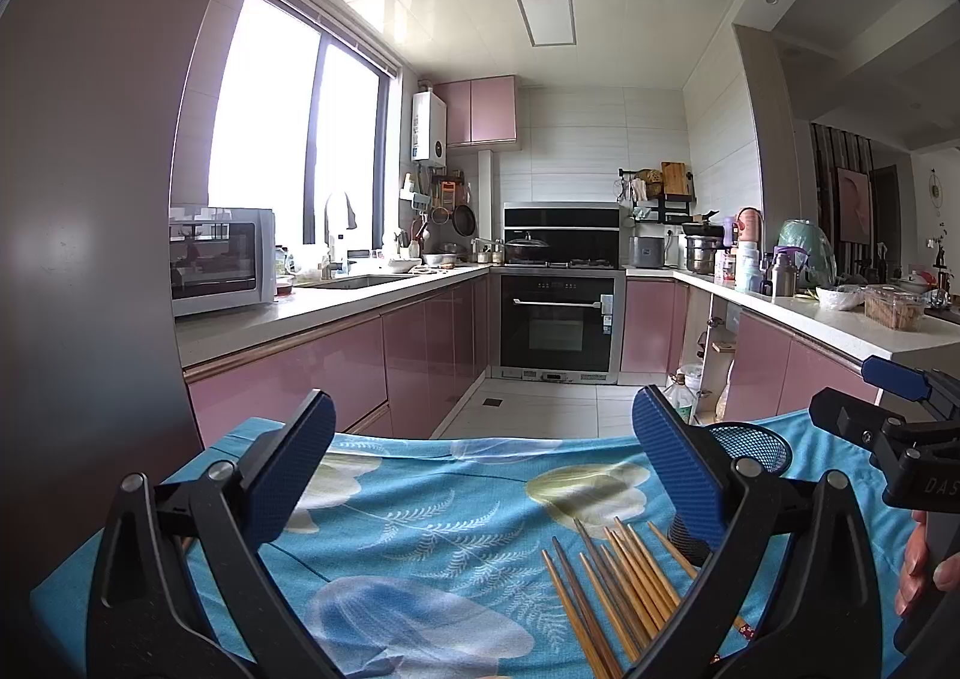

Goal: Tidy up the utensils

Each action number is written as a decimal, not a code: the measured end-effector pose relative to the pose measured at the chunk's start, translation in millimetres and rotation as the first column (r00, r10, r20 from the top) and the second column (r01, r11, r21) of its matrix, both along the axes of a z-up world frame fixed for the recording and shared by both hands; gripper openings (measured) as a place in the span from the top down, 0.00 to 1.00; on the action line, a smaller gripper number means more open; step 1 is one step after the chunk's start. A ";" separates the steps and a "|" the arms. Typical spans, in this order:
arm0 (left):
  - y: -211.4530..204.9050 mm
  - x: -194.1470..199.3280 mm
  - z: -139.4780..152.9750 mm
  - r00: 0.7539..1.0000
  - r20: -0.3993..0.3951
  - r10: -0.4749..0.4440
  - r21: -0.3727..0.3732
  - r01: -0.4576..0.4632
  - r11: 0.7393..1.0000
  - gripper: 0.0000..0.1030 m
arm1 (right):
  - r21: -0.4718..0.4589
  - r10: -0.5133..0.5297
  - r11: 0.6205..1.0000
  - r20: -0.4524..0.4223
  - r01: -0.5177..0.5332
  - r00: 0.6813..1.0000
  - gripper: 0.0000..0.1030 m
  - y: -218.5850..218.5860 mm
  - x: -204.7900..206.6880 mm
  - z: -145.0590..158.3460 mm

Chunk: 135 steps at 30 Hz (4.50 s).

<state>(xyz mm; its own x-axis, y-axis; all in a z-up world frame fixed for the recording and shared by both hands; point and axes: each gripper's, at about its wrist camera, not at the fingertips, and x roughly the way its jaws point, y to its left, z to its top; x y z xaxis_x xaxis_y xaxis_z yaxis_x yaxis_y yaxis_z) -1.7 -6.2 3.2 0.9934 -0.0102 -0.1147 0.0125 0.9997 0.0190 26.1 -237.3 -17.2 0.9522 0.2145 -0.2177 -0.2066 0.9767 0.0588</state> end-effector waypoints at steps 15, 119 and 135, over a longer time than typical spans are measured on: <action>-0.3 0.7 -0.1 1.000 0.000 -0.001 0.001 0.001 1.000 0.05 | 0.003 0.000 1.000 -0.005 0.000 1.000 0.06 -0.5 -0.2 1.1; -5.1 122.1 -125.5 0.645 -0.722 -0.251 -0.142 0.217 0.966 0.92 | 0.032 0.187 0.977 -0.601 -0.210 0.777 0.94 35.8 71.9 -100.8; 11.4 92.8 -56.7 0.701 -0.586 -0.407 -0.265 0.309 0.913 0.93 | 0.092 0.293 0.956 -0.384 -0.280 0.875 0.94 14.0 32.8 -25.4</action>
<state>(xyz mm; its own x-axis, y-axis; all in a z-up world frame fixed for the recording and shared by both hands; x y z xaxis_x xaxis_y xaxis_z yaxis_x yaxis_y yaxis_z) 91.1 5.2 -53.5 0.6193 -0.4140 -0.6671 0.3300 0.9082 -0.2574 58.9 -223.3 -42.7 0.6878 0.4785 -0.5459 -0.4311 0.8743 0.2232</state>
